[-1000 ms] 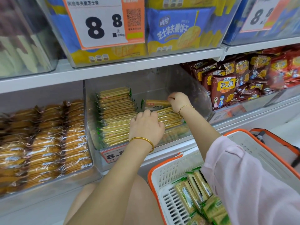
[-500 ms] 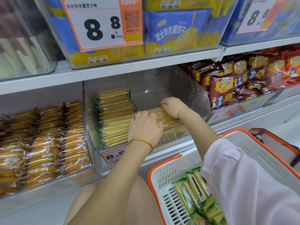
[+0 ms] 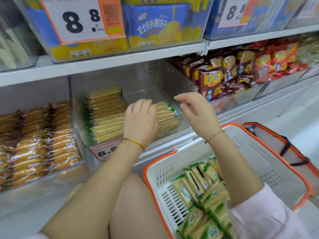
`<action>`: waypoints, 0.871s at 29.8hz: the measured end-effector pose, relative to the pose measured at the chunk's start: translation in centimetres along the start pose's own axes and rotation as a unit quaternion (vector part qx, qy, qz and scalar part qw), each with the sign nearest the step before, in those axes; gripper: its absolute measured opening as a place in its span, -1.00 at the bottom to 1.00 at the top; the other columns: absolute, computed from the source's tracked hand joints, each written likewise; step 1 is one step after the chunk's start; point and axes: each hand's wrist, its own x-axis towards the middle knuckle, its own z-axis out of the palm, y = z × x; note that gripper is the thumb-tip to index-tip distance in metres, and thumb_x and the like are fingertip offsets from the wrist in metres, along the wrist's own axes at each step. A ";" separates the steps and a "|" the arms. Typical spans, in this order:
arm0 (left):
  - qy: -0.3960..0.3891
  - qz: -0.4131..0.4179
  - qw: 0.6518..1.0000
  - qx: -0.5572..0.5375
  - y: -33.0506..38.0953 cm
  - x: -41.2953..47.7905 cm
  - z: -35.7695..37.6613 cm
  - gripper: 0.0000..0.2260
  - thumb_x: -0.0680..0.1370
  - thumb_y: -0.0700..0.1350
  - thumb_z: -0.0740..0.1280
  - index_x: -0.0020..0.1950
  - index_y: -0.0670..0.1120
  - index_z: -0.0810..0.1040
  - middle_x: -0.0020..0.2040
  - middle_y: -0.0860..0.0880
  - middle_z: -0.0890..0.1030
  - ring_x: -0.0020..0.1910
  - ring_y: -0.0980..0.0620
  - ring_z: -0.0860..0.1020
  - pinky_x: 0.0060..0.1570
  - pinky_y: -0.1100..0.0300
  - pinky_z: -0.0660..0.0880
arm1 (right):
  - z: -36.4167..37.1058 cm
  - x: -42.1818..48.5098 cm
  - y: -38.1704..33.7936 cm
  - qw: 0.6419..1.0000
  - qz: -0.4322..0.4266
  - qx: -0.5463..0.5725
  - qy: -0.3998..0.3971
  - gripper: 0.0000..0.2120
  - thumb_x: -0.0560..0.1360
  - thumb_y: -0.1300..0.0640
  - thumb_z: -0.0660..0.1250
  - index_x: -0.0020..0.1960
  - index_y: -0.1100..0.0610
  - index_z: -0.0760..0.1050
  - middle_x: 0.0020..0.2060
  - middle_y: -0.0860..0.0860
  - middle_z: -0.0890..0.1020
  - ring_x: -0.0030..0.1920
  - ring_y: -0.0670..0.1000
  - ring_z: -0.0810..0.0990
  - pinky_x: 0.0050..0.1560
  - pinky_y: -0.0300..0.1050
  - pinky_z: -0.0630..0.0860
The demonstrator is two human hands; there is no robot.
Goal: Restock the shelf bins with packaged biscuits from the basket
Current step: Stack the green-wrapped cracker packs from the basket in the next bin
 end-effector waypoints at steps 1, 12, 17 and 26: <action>0.029 0.044 0.999 -0.014 0.7 -0.6 0.1 -0.65 0.40 -0.13 0.12 0.09 -0.14 0.57 0.15 -0.10 0.59 0.17 -0.13 0.51 0.13 0.05 0.39 | -0.6 -2.0 0.4 1.000 0.012 0.010 0.008 -0.74 0.52 0.29 0.20 0.15 0.19 0.55 0.02 -0.01 0.54 0.06 -0.15 0.45 0.08 -0.47 0.34; -0.249 0.143 0.938 -0.195 5.8 -9.2 9.0 -0.60 0.49 -0.30 0.13 0.31 -0.14 0.44 0.35 -0.09 0.40 0.35 -0.08 0.36 0.33 0.18 0.22 | 1.9 -21.5 11.4 0.871 0.416 -0.155 -0.209 -0.62 0.54 0.37 0.14 0.29 0.12 0.47 0.25 0.09 0.53 0.11 0.10 0.56 0.04 -0.10 0.53; -0.271 0.058 0.931 -0.238 5.8 -9.1 9.9 -0.62 0.52 -0.32 0.14 0.31 -0.12 0.44 0.34 -0.05 0.39 0.28 -0.04 0.40 0.19 0.16 0.31 | 3.5 -22.6 13.1 0.787 0.348 -0.304 -0.409 -0.37 0.46 0.38 0.21 0.46 0.01 0.20 0.47 0.03 0.19 0.46 0.17 0.14 0.39 0.13 0.27; -0.290 0.041 0.922 -0.251 5.7 -9.5 10.7 -0.66 0.52 -0.29 0.13 0.25 -0.10 0.47 0.29 -0.04 0.41 0.19 -0.05 0.45 0.14 0.06 0.41 | 6.4 -22.2 16.5 0.598 0.112 -0.432 -0.666 0.20 0.22 -0.23 0.52 0.53 -0.03 -0.27 0.53 0.11 -0.14 0.50 0.28 -0.12 0.35 0.46 0.04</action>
